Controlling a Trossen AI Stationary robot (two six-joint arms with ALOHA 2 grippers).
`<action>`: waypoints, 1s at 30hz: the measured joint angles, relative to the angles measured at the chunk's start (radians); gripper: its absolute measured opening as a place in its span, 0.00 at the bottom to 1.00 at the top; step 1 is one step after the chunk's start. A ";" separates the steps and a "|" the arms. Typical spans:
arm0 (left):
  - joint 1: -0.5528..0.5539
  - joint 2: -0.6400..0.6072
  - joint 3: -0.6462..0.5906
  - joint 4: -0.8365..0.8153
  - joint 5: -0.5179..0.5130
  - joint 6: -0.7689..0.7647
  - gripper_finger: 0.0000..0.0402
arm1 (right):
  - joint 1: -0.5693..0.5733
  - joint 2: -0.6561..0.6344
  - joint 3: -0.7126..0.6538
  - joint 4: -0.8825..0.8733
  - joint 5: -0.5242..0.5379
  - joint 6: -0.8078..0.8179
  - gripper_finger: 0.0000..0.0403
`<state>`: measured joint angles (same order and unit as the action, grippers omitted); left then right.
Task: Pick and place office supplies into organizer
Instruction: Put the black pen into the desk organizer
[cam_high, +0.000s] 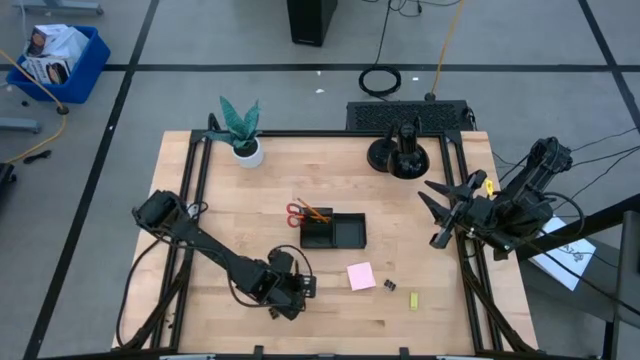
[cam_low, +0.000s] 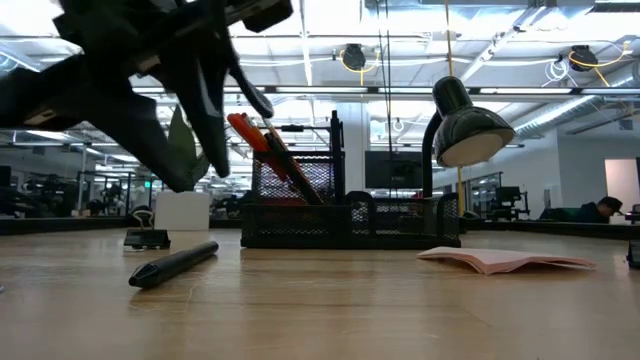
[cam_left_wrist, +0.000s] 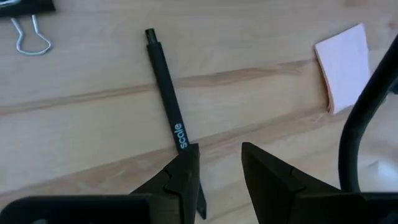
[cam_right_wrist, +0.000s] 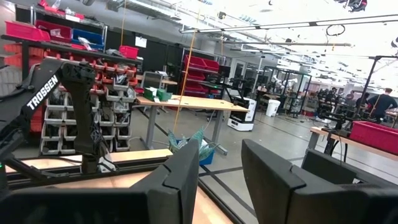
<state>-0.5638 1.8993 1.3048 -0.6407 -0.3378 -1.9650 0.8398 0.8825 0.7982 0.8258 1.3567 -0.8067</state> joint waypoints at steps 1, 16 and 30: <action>0.004 0.000 0.000 -0.002 0.000 0.005 0.31 | 0.000 0.000 0.000 0.000 0.000 0.000 0.29; 0.023 0.000 0.000 -0.018 0.002 0.014 0.31 | 0.000 0.000 0.000 0.000 0.000 0.000 0.29; 0.040 0.039 -0.002 -0.031 0.031 -0.024 0.31 | 0.000 0.000 0.000 0.001 -0.002 0.000 0.29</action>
<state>-0.5240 1.9387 1.3033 -0.6717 -0.3065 -1.9886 0.8398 0.8825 0.7982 0.8265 1.3552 -0.8062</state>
